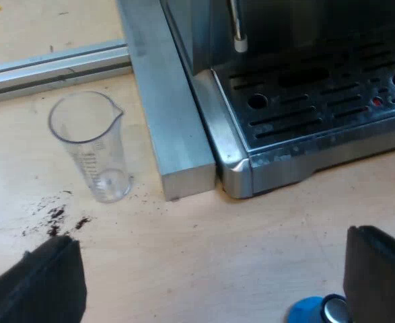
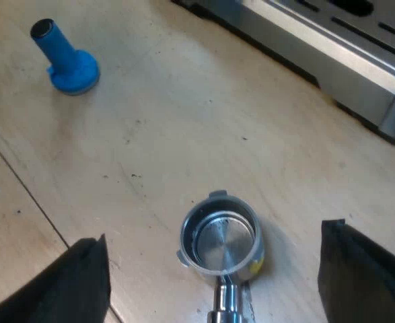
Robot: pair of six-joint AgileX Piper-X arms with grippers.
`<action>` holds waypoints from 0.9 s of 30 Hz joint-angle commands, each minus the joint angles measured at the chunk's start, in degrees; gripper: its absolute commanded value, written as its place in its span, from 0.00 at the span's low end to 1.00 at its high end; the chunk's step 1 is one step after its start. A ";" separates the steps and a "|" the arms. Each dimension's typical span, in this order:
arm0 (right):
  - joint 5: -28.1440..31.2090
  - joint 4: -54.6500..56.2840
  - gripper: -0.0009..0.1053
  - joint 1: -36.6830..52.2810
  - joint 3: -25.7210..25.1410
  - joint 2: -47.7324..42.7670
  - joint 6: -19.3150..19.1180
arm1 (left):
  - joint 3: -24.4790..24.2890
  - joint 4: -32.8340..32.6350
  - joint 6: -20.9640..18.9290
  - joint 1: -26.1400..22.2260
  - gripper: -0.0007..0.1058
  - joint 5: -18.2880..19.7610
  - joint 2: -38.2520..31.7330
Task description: Grind coffee beans and then tamp
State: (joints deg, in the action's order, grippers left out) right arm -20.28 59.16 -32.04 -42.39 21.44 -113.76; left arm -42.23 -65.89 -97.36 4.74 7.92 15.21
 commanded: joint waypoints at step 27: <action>-4.02 -24.07 0.63 -17.66 12.00 5.20 -5.13 | -0.46 0.24 -0.55 23.08 0.75 1.40 29.77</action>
State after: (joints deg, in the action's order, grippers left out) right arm -23.97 36.04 -49.57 -30.29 26.67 -118.27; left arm -42.27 -65.89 -97.31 27.56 9.34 44.55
